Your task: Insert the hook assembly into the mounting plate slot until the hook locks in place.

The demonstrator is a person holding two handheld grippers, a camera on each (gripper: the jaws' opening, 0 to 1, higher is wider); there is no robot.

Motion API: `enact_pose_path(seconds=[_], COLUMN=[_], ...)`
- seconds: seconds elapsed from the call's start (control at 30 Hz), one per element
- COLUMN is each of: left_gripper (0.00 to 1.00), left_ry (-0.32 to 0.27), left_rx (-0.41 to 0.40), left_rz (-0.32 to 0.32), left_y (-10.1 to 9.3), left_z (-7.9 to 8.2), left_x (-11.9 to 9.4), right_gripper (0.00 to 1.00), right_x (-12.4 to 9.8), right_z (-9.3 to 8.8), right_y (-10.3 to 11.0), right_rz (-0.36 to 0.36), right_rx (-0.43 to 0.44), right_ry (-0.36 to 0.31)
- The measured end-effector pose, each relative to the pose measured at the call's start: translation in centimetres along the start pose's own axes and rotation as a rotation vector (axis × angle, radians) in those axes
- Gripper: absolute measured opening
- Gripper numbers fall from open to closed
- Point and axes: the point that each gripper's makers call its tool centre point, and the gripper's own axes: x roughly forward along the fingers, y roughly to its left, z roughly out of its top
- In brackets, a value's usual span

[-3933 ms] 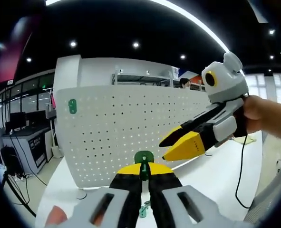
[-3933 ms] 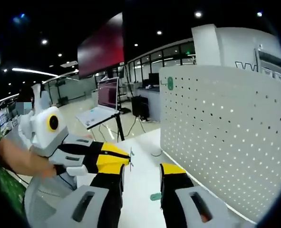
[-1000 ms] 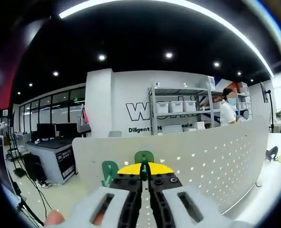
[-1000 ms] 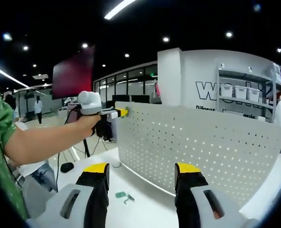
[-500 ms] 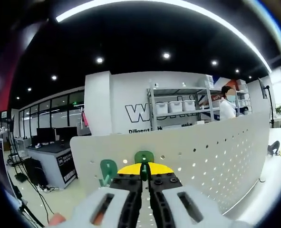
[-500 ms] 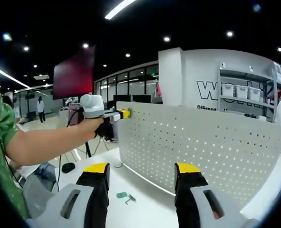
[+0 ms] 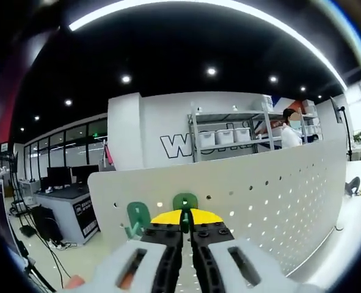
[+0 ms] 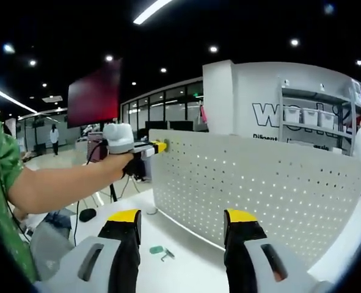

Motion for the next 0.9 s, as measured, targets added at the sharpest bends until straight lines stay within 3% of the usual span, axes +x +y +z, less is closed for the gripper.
enact_pose_path(seconds=[0.9], left_gripper=[0.04], left_ry=[0.017], left_rx=[-0.016], left_rz=[0.000], left_y=[0.16], left_z=[-0.95], left_x=[0.34], right_gripper=[0.55], right_x=[0.10], right_z=[-0.17], right_y=[0.25], right_rz=[0.004], right_rx=[-0.011], right_ry=[0.011])
